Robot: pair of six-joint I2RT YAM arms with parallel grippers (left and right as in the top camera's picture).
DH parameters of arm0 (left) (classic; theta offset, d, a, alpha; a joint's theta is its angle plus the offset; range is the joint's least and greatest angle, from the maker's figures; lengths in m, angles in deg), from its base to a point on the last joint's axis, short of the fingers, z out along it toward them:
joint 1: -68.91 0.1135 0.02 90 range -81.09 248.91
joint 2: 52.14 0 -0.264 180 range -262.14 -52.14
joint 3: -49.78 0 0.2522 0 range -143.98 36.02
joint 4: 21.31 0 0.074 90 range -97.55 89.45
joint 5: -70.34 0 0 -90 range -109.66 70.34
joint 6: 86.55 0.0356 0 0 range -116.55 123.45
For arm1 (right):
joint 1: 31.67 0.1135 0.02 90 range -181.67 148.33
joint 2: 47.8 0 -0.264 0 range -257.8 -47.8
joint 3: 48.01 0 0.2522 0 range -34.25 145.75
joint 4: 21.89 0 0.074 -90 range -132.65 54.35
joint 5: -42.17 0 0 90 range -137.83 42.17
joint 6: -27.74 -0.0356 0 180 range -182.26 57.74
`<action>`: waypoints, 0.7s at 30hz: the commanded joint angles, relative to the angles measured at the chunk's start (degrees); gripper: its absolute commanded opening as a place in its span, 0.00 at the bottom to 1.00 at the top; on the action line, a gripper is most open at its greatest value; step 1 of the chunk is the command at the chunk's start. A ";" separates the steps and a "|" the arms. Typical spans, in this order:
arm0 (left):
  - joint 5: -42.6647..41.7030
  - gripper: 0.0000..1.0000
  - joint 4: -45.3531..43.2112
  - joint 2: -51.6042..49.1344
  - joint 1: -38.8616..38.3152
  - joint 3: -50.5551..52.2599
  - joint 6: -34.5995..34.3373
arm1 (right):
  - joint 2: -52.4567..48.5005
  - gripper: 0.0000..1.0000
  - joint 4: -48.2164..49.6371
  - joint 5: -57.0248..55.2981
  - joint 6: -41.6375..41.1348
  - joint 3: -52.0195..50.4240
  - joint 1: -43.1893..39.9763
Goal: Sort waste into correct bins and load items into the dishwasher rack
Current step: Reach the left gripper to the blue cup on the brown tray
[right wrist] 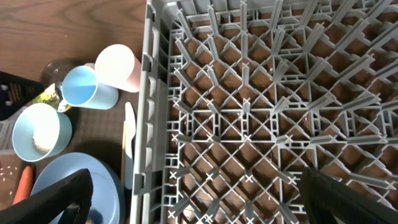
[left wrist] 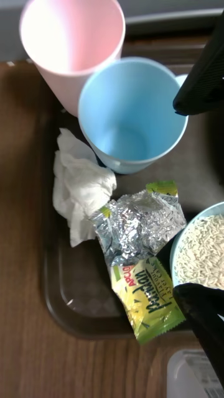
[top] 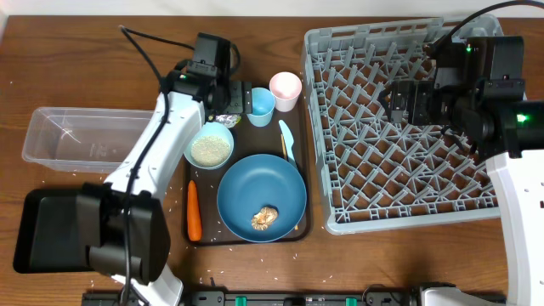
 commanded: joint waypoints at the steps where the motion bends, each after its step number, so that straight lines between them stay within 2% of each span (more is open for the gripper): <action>1: -0.85 0.86 0.26 -1.33 0.33 -0.96 1.66 | -0.74 0.99 -0.44 -0.33 -0.74 -0.17 -0.42; 11: -4.11 0.80 -4.52 -6.01 -1.36 -0.96 2.71 | -2.73 0.99 -1.40 -0.31 -2.47 -0.17 -0.37; 18: -4.13 0.63 -4.13 -10.32 -1.70 -0.96 2.71 | -3.74 0.99 -2.08 -0.31 -2.45 -0.20 -0.37; 21: -4.09 0.50 -4.11 -10.34 -1.70 -0.96 2.73 | -3.74 0.99 -2.08 -0.31 -2.45 -0.20 -0.37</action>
